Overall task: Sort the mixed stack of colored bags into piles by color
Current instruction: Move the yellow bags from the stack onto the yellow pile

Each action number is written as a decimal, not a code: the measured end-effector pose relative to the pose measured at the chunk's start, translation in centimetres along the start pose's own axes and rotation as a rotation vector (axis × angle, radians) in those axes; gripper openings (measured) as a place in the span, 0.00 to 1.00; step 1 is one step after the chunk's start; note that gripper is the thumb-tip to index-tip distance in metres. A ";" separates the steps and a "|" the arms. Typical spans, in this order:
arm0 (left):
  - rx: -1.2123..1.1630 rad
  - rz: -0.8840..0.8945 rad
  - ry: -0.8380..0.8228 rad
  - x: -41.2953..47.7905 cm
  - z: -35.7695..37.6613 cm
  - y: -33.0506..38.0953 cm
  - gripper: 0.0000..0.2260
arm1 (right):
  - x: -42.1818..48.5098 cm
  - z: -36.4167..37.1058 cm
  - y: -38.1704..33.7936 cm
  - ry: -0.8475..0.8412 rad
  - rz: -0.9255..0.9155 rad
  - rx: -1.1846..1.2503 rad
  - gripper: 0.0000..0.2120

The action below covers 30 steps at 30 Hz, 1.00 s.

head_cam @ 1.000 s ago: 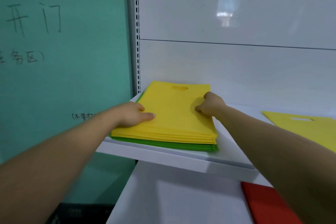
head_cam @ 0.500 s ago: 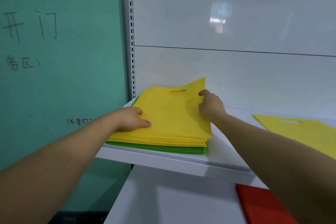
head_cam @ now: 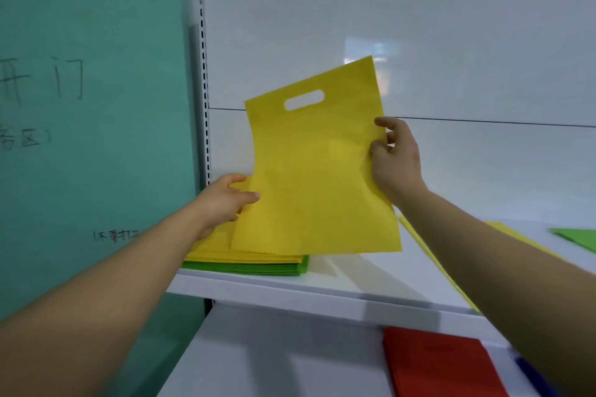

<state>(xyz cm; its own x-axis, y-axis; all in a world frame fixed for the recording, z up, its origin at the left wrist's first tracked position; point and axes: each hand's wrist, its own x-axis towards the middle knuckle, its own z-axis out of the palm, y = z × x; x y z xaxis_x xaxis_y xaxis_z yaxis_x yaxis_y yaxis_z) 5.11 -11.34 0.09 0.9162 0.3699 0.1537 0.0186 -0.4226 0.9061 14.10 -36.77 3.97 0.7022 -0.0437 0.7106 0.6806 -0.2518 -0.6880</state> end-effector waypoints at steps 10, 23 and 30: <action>-0.073 0.239 0.015 -6.3 13.0 6.0 0.20 | -0.2 -15.5 3.1 0.063 0.009 -0.141 0.19; 0.053 0.286 -0.118 -10.3 22.4 8.5 0.23 | -3.7 -26.3 7.1 0.043 0.137 -0.479 0.18; 0.112 0.287 -0.125 -11.7 25.2 7.4 0.24 | -5.0 -29.3 10.2 -0.005 0.209 -0.596 0.14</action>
<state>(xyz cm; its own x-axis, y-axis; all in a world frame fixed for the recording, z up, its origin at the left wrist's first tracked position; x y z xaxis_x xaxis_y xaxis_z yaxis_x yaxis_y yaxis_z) 4.63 -39.63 -4.92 0.9323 0.1213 0.3408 -0.2098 -0.5862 0.7825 11.44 -67.47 -2.27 0.8098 -0.1464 0.5681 0.2960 -0.7341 -0.6111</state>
